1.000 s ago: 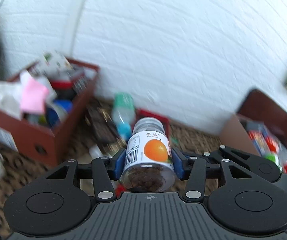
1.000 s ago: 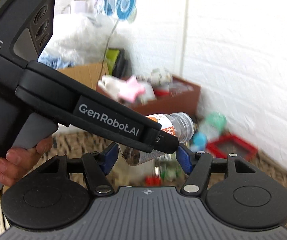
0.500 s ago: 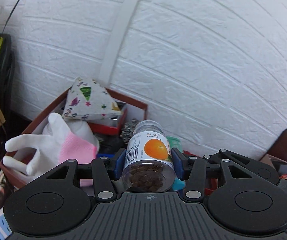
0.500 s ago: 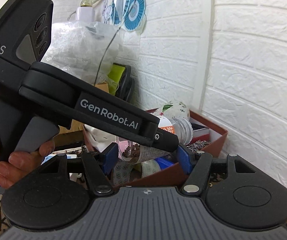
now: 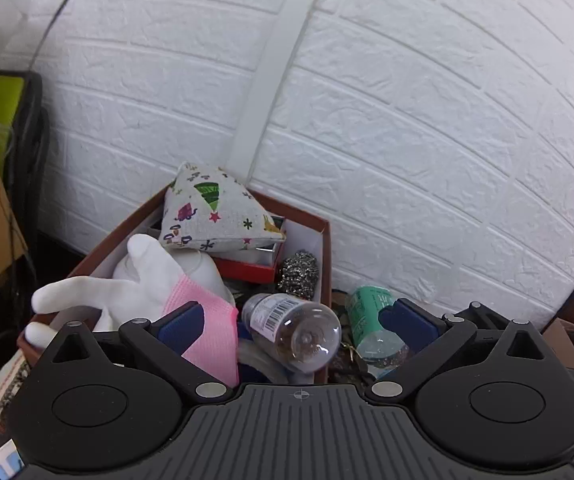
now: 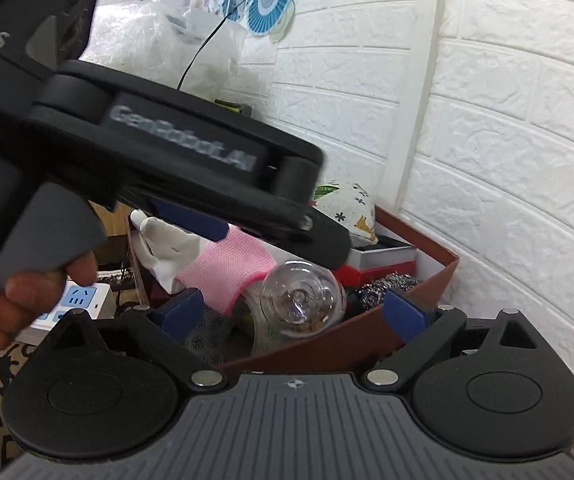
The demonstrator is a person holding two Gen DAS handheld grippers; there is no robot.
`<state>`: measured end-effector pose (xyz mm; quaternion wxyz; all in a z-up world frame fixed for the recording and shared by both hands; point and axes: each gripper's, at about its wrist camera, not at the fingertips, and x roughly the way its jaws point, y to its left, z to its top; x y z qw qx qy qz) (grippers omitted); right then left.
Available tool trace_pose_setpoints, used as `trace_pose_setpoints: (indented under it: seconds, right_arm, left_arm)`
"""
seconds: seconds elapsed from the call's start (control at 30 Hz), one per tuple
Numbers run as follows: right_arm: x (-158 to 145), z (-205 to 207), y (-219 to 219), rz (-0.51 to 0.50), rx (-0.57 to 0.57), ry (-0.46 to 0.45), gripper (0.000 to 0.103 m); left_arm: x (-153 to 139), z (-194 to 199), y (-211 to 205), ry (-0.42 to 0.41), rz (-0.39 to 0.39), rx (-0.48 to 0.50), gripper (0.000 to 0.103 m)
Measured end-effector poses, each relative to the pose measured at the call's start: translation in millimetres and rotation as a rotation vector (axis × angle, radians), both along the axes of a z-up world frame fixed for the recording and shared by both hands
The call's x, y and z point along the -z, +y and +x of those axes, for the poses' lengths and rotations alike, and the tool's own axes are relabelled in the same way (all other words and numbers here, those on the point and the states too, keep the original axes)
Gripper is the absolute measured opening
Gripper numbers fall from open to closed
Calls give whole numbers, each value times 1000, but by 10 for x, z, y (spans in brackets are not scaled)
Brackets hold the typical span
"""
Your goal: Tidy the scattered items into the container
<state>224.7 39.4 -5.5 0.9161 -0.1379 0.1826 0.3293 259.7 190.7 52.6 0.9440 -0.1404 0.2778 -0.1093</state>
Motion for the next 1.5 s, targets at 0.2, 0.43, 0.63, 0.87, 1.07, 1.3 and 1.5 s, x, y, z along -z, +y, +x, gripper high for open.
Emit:
trace_pose_setpoints:
  seconds: [0.2,0.43,0.63,0.87,1.07,1.3,1.5]
  right_arm:
    - [-28,-190,-148,48,19,52,100]
    - [-87,-554,-352,42,58,74,101]
    - [-139,-926,-575,33,129,157,102]
    - [-281,-1264,-792,-10,193,168,102]
    - [-406,-1476,-836,-22,185,130,102]
    - [-464,-1592,-813,-27,173,107,102]
    - [-475,-1611,-785,-26,171,104,103]
  left_arm:
    - [-12,-278,-77,1,-12,-3,103]
    - [6,-775,-187,23,4,-43,103]
    - [-4,-1277,-415,71,36,-62,103]
    - [-153,-1631,-687,40,174,-93,103]
    - [-247,-1748,-797,30,204,-111,103]
    - [-293,-1799,-796,36,222,-131,103]
    - [-310,-1837,-825,8,235,-105,103]
